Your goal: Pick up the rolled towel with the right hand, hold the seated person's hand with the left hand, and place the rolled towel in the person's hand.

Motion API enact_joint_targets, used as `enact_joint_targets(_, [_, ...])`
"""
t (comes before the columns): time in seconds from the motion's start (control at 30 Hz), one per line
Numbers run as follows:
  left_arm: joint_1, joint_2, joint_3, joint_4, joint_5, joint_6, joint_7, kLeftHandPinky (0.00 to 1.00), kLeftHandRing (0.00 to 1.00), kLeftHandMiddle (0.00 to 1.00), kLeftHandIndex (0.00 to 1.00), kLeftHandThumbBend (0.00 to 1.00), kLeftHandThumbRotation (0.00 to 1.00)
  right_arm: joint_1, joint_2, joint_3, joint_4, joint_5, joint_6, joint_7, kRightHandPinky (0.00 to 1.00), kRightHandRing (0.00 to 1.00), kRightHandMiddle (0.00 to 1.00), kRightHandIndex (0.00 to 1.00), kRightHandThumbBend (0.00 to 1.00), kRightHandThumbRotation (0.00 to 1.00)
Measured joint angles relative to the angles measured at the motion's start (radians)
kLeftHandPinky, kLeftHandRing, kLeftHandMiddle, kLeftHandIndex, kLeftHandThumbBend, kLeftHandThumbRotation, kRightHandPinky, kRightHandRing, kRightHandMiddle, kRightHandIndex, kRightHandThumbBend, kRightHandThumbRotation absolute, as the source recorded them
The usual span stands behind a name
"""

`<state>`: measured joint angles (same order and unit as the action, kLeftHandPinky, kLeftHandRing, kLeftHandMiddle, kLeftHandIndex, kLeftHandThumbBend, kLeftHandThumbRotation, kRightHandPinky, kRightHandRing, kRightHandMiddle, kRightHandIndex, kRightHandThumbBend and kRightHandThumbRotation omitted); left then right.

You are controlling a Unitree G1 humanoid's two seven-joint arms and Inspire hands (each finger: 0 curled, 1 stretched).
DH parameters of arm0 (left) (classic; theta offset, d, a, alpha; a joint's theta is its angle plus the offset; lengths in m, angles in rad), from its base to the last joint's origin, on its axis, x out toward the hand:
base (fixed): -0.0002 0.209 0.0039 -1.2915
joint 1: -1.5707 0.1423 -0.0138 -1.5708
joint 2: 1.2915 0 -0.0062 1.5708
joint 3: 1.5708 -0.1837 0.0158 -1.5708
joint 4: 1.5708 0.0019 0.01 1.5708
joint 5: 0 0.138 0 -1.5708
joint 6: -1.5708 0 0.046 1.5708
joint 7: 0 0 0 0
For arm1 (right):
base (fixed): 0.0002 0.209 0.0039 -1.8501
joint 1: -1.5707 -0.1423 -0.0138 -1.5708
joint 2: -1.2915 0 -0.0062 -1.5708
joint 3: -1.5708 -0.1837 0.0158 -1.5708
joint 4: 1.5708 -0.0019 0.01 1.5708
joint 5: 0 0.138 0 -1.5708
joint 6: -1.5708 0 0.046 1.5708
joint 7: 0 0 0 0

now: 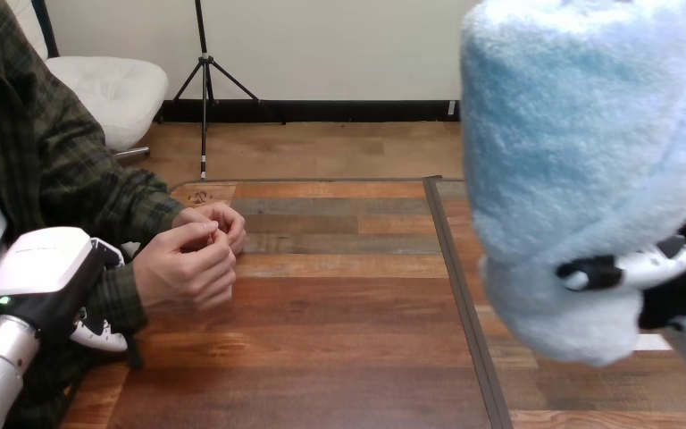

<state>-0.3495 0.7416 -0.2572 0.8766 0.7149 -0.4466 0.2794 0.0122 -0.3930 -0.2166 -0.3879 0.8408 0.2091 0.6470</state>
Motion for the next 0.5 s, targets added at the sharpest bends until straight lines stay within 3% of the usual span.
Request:
enact_joint_targets(0.2, [0.036,0.0,0.023,-0.064,-0.037,0.003,-0.018,0.23,0.29,0.36,0.37,0.85,0.0,-0.019,0.018,0.033,0.016,-0.065,0.005,-0.041,0.13,0.19,0.26,0.3,0.88,0.0])
enact_joint_targets(0.5, [0.095,0.001,0.062,-0.178,-0.077,0.012,-0.043,0.22,0.28,0.35,0.35,0.85,0.0,-0.046,0.049,0.079,0.083,-0.158,-0.005,-0.038,0.15,0.2,0.27,0.32,0.86,0.0])
